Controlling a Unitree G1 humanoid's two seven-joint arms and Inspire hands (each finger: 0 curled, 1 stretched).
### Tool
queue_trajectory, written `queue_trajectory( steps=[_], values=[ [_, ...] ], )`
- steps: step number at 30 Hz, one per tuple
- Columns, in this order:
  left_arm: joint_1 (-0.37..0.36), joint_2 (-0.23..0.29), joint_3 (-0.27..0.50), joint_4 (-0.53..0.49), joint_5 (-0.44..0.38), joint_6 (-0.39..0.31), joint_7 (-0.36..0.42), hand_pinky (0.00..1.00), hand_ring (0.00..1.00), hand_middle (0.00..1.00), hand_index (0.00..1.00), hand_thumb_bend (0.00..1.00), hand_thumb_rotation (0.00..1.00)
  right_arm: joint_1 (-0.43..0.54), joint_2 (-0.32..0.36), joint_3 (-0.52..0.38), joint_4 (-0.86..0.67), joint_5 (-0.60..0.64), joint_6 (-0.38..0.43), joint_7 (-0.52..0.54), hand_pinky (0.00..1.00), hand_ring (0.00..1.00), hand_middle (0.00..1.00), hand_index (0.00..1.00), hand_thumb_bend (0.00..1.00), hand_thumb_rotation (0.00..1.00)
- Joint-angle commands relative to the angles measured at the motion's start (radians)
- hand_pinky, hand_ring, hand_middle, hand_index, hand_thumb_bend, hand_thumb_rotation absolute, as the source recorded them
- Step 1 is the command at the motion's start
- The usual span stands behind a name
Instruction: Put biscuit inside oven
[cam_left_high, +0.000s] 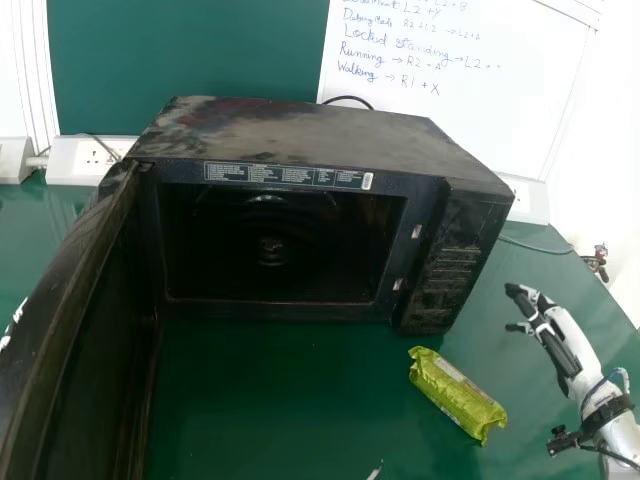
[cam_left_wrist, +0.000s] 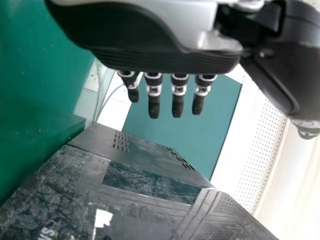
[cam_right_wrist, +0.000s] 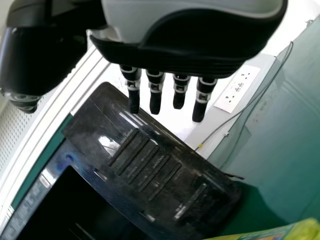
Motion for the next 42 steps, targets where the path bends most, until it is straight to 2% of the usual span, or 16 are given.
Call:
queue_trajectory(
  steps=[1, 4, 7, 11, 16, 19, 21, 25, 29, 35, 42],
  values=[
    [0.023, -0.015, -0.003, 0.008, 0.001, -0.003, 0.002, 0.89, 0.94, 0.98, 0.98, 1.0, 0.59, 0.007, -0.021, 0.008, -0.008, 0.016, 0.018, 0.029, 0.75, 0.94, 0.98, 0.94, 0.96, 0.46],
    [0.025, -0.016, -0.003, 0.008, -0.001, -0.002, 0.001, 0.89, 0.94, 0.98, 0.98, 1.0, 0.59, 0.015, -0.04, 0.018, -0.007, -0.011, -0.001, 0.04, 0.81, 0.96, 0.98, 0.94, 0.98, 0.47],
    [0.026, -0.016, -0.003, 0.008, 0.001, -0.004, 0.002, 0.89, 0.94, 0.98, 0.98, 1.0, 0.6, 0.015, -0.056, 0.031, 0.0, -0.034, -0.033, 0.052, 0.87, 0.96, 0.97, 0.95, 0.96, 0.46],
    [0.028, -0.018, -0.005, 0.006, -0.002, -0.001, 0.0, 0.89, 0.94, 0.98, 0.98, 1.0, 0.59, 0.02, -0.083, 0.054, 0.002, -0.085, -0.056, 0.051, 0.88, 0.96, 0.97, 0.94, 0.92, 0.47],
    [0.031, -0.022, -0.008, 0.0, 0.005, -0.008, 0.006, 0.89, 0.94, 0.98, 0.98, 1.0, 0.59, 0.033, -0.11, 0.076, 0.0, -0.165, -0.098, 0.021, 0.83, 0.9, 0.92, 0.92, 0.93, 0.47],
    [0.031, -0.021, -0.008, 0.003, 0.003, -0.007, 0.001, 0.89, 0.95, 0.99, 0.98, 1.0, 0.59, 0.041, -0.12, 0.09, -0.004, -0.198, -0.128, 0.018, 0.81, 0.89, 0.92, 0.92, 0.93, 0.49],
    [0.031, -0.022, -0.008, 0.004, 0.002, -0.007, 0.0, 0.9, 0.95, 0.99, 0.98, 1.0, 0.59, 0.045, -0.128, 0.103, -0.013, -0.214, -0.116, 0.025, 0.81, 0.9, 0.93, 0.92, 0.94, 0.51],
    [0.035, -0.025, -0.008, 0.002, 0.005, -0.011, 0.004, 0.89, 0.94, 0.99, 0.98, 1.0, 0.59, 0.034, -0.124, 0.13, 0.034, -0.215, -0.163, 0.031, 0.78, 0.87, 0.91, 0.9, 0.95, 0.46],
    [0.04, -0.028, -0.009, -0.005, 0.0, -0.008, 0.002, 0.89, 0.94, 0.98, 0.98, 1.0, 0.59, 0.035, -0.13, 0.158, 0.062, -0.23, -0.179, 0.035, 0.82, 0.88, 0.91, 0.91, 0.97, 0.47],
    [0.041, -0.028, -0.009, -0.004, -0.002, -0.012, -0.006, 0.89, 0.95, 0.99, 0.98, 1.0, 0.59, 0.028, -0.128, 0.19, 0.107, -0.256, -0.221, 0.021, 0.83, 0.88, 0.91, 0.9, 0.99, 0.46],
    [0.048, -0.03, -0.012, -0.017, 0.003, -0.008, 0.005, 0.89, 0.95, 0.99, 0.99, 1.0, 0.59, 0.012, -0.133, 0.212, 0.134, -0.26, -0.233, 0.026, 0.85, 0.91, 0.93, 0.9, 0.99, 0.43]
  ],
)
